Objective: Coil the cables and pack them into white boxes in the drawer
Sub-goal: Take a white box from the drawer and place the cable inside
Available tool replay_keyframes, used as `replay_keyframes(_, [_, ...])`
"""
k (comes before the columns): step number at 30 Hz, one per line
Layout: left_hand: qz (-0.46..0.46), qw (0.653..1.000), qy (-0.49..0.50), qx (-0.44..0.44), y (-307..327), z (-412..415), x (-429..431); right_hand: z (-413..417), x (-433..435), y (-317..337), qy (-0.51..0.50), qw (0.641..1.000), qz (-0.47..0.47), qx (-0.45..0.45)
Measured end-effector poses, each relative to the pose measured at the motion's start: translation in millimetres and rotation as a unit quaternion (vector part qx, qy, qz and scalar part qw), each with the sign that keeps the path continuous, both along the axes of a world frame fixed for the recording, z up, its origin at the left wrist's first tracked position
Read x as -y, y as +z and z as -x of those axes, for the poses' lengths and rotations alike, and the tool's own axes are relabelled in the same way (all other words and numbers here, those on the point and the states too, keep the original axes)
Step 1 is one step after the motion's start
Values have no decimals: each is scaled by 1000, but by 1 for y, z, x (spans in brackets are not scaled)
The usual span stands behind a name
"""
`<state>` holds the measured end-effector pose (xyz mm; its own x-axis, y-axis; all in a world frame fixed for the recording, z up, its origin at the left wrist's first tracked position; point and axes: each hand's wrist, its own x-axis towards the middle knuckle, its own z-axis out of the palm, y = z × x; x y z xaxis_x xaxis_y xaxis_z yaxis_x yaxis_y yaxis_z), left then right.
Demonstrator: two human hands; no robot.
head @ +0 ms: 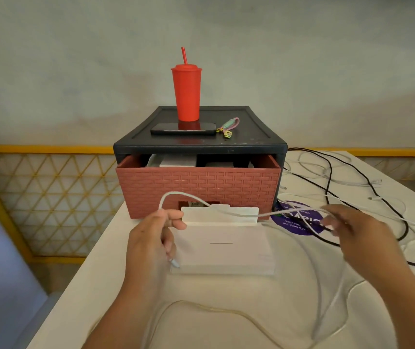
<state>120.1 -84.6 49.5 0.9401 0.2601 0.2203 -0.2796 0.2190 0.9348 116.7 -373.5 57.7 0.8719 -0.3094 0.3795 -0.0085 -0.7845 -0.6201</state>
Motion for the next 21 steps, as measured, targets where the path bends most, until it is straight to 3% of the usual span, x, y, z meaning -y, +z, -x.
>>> replay_keyframes(5, [-13,999,20,24,-1,2,3,0,20,-8,-148,985,62,-64])
replay_keyframes(7, [3,999,4,34,1,3,4,2,15,-4,-177,980,95,-2])
replay_keyframes(10, [100,994,-37,20,4,2,2,8,-1,7,-199,970,102,95])
replay_keyframes(12, [136,988,-72,21,3,0,1,10,-10,13,-183,974,87,100])
replay_keyframes(15, [146,983,-113,26,1,-1,0,12,-21,18,-127,989,77,25])
replay_keyframes(21, [149,977,-149,-28,2,4,10,15,-48,13,-3,989,147,-4])
